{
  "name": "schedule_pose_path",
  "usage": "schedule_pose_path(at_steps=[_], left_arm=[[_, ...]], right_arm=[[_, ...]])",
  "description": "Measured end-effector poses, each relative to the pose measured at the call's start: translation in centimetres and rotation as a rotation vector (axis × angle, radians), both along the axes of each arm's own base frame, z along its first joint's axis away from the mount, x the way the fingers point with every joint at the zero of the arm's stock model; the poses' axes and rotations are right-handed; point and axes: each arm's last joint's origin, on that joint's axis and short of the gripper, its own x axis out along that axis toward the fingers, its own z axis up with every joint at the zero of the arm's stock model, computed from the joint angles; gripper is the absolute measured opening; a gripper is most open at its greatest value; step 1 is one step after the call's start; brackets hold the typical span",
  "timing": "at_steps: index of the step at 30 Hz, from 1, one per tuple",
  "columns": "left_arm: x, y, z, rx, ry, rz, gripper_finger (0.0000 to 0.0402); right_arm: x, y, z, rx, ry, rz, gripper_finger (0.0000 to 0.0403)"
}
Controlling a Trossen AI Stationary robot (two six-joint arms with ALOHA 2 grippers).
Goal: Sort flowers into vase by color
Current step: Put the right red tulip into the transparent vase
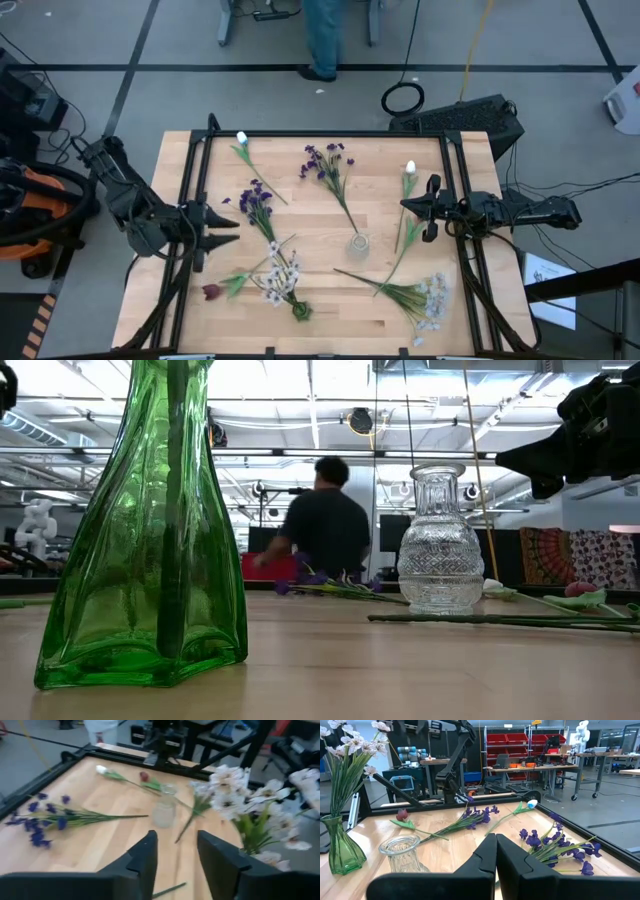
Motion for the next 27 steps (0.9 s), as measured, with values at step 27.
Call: schedule_pose_path(at_steps=[27], left_arm=[[-0.3,3.3,-5.3,0.123,0.421,0.173,0.0003]], right_arm=[[0.0,0.0,0.0,0.000,0.000,0.000,0.0000]])
